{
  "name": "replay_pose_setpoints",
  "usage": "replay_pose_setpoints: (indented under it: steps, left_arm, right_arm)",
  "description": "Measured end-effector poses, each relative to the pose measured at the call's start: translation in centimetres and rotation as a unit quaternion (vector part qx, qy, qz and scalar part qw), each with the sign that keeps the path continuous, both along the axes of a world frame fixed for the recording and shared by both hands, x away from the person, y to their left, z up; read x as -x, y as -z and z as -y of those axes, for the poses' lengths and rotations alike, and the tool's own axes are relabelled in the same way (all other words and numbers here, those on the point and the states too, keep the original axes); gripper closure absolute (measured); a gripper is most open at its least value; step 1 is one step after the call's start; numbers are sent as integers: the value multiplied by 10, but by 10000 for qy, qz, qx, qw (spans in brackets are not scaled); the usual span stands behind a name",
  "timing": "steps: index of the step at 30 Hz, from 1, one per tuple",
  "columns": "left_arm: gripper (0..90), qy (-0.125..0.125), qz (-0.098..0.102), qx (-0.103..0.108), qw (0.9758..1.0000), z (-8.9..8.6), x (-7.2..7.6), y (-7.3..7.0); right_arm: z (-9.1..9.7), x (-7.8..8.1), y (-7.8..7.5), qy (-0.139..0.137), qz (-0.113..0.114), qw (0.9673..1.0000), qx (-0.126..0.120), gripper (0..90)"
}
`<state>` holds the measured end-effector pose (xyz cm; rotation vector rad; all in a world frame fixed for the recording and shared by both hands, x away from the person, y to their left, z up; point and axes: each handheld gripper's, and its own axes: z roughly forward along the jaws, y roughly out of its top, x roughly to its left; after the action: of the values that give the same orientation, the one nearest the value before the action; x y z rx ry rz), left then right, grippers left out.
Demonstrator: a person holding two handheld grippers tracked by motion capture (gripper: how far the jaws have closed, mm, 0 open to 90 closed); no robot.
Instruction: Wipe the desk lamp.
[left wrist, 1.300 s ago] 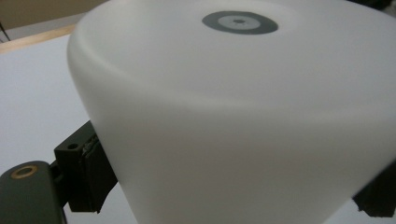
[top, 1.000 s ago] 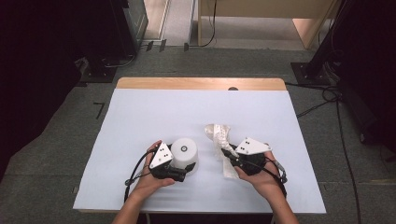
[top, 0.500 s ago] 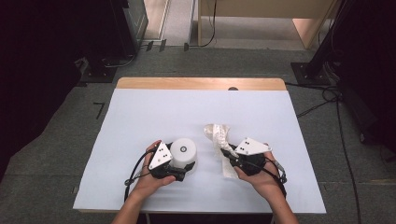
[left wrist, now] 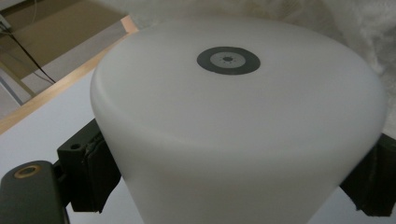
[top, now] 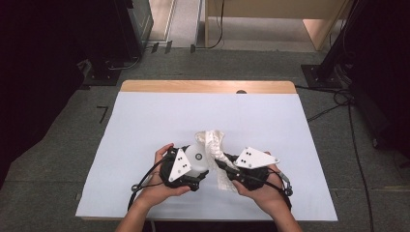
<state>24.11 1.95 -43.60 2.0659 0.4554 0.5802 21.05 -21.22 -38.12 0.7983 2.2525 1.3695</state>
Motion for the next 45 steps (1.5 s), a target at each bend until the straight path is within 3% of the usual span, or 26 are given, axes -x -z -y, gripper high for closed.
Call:
replay_pose_setpoints:
  steps: [7, 11, 19, 22, 27, 35, 39, 43, 45]
  left_arm:
    - [84, -11, 81, -167, 9998, 6, 4, -2]
    - [84, -34, 170, -248, 9995, 8, 6, -4]
    - [84, -11, 152, -338, 9993, 11, 6, 0]
    - [84, 8, 133, -369, 9992, 13, 5, 2]
    - [84, 7, -84, -409, 9991, 18, 2, 10]
    - [84, -57, -137, -460, 9988, 23, -2, 11]
    - [85, -2, 24, -633, 9980, 30, 1, 12]
    - [85, 120, 312, -1012, 9943, 41, 6, 13]
    - [85, 147, 382, -1066, 9935, 44, 8, 13]
  right_arm:
    - [-5, -2, 3, 65, -343, 9993, 122, 733]
    - [-8, -2, 4, 144, -367, 9989, 267, 735]
    - [-7, -6, 9, 160, -505, 9977, 413, 740]
    - [-6, -8, 12, 173, -633, 9969, 424, 741]
    - [-6, -12, 19, 225, -825, 9944, 625, 742]
    - [-1, -15, 20, 296, -837, 9940, 633, 741]
    - [4, -14, 10, 263, -815, 9953, 447, 744]
    - [1, -11, 3, 47, -865, 9956, 352, 746]
    - [0, -13, 3, 67, -887, 9956, 306, 746]
